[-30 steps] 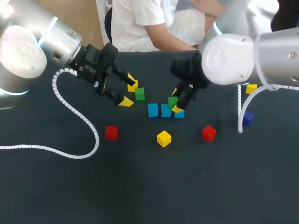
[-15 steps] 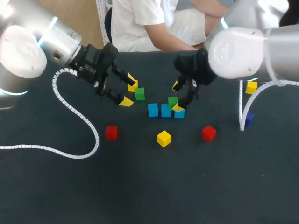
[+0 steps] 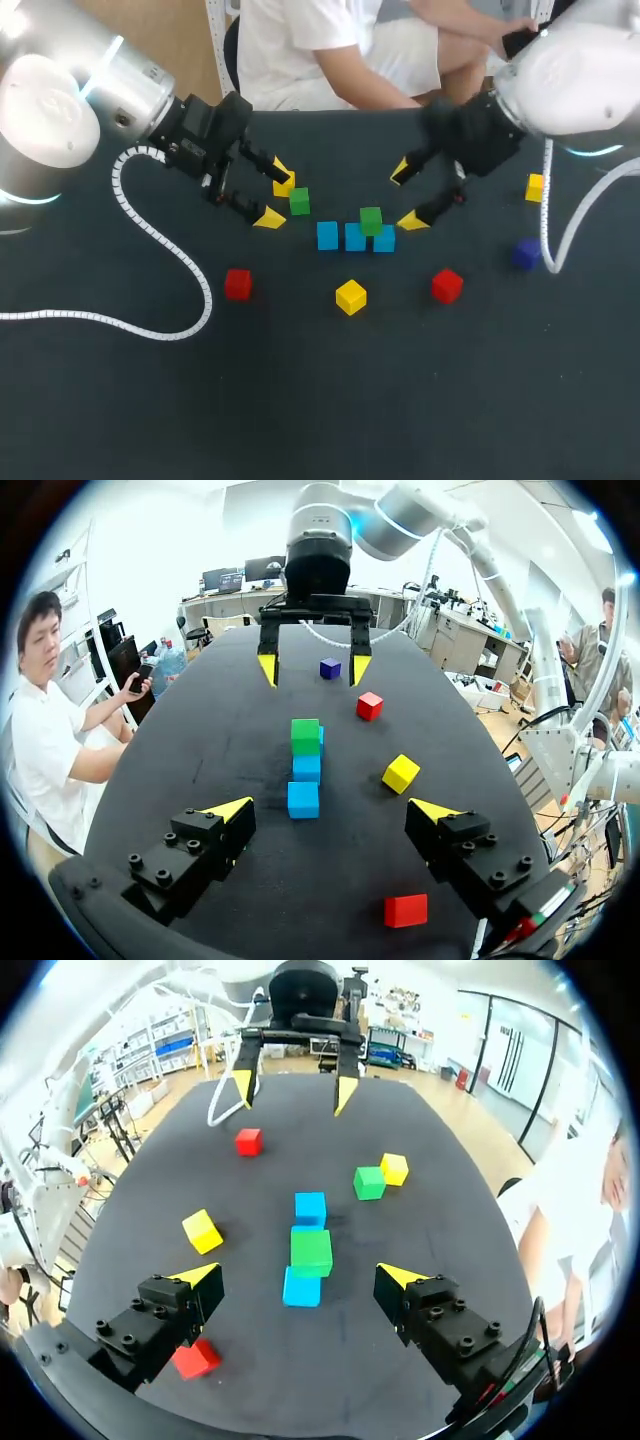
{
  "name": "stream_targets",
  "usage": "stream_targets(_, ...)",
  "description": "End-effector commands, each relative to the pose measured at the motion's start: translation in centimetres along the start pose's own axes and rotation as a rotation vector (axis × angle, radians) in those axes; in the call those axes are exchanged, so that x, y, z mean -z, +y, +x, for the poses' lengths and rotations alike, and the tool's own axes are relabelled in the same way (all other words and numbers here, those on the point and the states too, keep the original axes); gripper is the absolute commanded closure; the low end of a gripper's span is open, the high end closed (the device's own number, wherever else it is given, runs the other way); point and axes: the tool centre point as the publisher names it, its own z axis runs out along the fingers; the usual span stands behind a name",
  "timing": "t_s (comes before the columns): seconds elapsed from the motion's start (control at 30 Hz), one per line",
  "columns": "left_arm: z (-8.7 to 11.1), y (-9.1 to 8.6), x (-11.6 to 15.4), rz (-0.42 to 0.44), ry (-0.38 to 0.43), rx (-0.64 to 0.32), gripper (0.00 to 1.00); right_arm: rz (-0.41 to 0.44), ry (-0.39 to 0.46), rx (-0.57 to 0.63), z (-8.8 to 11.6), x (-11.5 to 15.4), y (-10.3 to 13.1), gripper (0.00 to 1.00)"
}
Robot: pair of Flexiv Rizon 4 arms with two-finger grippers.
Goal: Place the blue cubes, place green cubes on the blue cubes, place the yellow cubes on the green cubes, then place the red cubes on the yellow cubes, and place purple cube on the red cubes.
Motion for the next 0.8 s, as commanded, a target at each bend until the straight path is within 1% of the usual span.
stream_targets(0.03, 0.0, 0.2, 0.0, 0.005, 0.003, 0.001, 0.00, 0.008, -0.027, -0.001, 0.5, 1.0, 0.2, 0.00)
stream_targets(0.57, 0.0, 0.2, 0.0, 0.005, 0.003, 0.001, 0.00, 0.023, -0.070, -0.020, 1.6, 2.4, 0.4, 0.00)
stream_targets(0.8, 0.0, 0.2, 0.0, 0.005, 0.003, 0.001, 0.00, 0.015, -0.098, -0.020, 1.9, 2.8, 0.4, 0.00)
